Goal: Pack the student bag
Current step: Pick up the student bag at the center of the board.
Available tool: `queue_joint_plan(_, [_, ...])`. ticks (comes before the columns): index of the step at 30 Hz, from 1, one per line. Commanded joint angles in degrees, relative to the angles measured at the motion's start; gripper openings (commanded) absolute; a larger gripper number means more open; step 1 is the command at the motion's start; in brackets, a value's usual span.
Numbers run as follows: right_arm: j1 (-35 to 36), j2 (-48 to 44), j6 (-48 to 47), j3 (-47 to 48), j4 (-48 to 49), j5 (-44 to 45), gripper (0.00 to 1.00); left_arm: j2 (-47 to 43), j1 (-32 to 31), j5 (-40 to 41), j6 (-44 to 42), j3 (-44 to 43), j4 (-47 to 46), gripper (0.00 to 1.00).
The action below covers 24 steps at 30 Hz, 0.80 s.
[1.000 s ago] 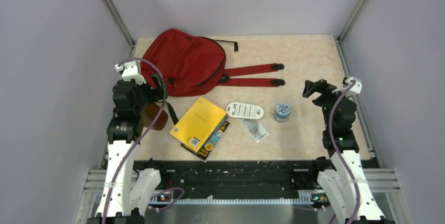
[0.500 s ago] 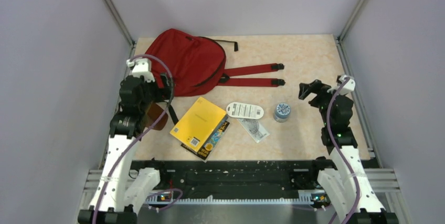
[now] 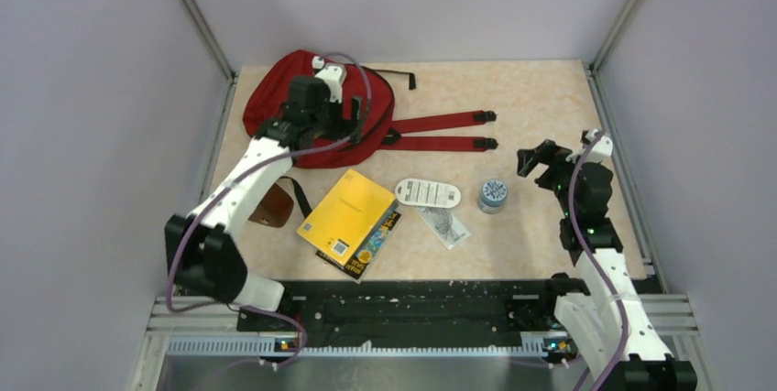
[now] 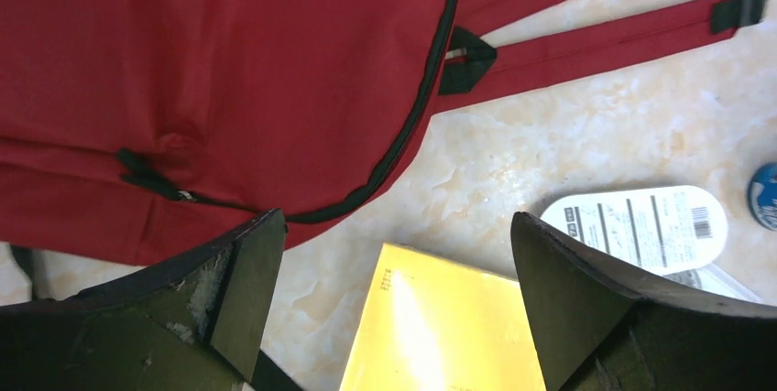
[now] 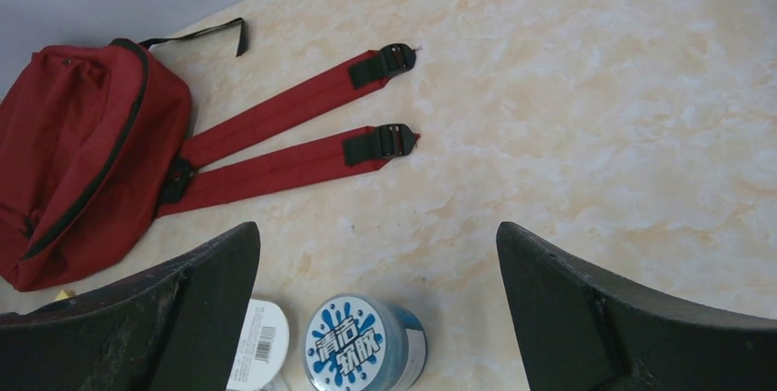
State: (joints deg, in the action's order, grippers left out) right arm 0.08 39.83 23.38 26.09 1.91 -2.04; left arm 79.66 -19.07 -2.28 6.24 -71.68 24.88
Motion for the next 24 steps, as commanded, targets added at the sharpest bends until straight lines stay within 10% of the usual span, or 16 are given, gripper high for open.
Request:
queue_joint_plan(1, [-0.4, 0.4, 1.1, 3.1, 1.8, -2.5, 0.99, 9.8, 0.0, -2.6, 1.2, -5.8, -0.2, 0.97])
queue_joint_plan(16, [-0.4, -0.8, -0.3, 4.2, -1.1, -1.1, 0.99, 31.7, 0.0, -0.2, -1.4, -16.6, 6.1, 0.95])
queue_joint_plan(22, [-0.4, -0.9, -0.3, 4.3, -1.4, -1.1, 0.99, 30.4, 0.0, 1.7, -1.7, -16.2, 6.2, 0.10])
queue_joint_plan(24, [-0.4, -0.8, -0.3, 4.5, -1.6, -1.2, 0.99, 28.4, 0.0, 3.7, -1.7, -15.9, 5.3, 0.00])
